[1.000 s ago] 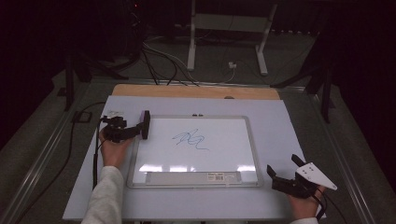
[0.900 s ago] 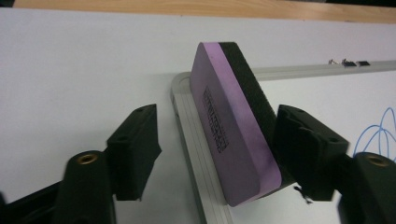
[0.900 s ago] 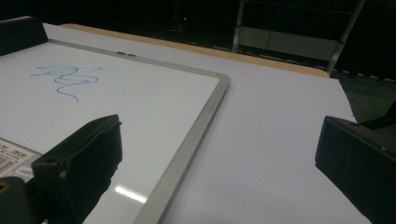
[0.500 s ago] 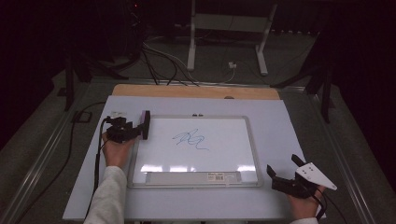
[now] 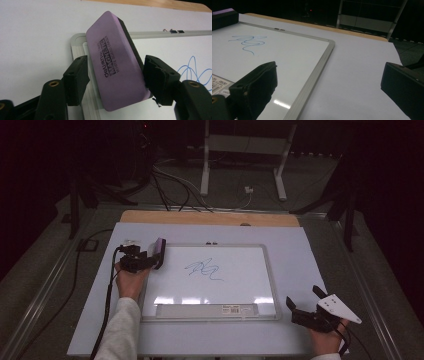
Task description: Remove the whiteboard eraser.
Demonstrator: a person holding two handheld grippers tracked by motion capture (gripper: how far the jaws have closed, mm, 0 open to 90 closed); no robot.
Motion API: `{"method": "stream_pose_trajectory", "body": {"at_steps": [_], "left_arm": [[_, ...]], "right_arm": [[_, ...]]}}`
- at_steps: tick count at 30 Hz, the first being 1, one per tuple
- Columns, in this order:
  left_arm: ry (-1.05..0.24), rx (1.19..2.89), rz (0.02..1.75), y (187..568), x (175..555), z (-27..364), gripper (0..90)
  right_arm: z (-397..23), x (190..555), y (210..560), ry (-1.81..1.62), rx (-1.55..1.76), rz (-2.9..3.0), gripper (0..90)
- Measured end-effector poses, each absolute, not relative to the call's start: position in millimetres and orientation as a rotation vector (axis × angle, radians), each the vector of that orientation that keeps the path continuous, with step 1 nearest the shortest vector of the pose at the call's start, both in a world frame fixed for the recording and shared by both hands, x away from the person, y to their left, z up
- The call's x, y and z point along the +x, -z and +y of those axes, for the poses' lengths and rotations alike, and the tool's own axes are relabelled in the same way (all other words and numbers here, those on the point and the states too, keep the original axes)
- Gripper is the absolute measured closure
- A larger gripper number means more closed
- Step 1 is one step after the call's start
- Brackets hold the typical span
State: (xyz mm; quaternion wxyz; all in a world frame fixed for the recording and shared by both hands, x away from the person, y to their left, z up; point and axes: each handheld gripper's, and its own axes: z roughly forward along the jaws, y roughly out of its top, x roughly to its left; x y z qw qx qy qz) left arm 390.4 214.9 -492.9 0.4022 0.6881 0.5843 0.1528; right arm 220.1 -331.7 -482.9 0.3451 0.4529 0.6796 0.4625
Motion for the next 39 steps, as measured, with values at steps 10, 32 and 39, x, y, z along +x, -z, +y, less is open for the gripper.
{"method": "stream_pose_trajectory", "body": {"at_steps": [10, 32, 39], "left_arm": [[-0.348, 1.739, 1.485, 497.3, 392.5, 210.2, 33.7], [-0.389, 1.791, 1.481, 497.1, 390.7, 209.1, 41.4], [-0.414, 1.794, 1.453, 491.0, 386.1, 208.9, 41.5]], "right_arm": [[-331.3, 220.5, 483.2, -1.201, 1.178, 1.769, 1.2], [-330.9, 220.5, 483.1, -1.2, 1.174, 1.772, 1.2], [-330.7, 220.4, 483.1, -1.2, 1.174, 1.771, 1.2]]}}
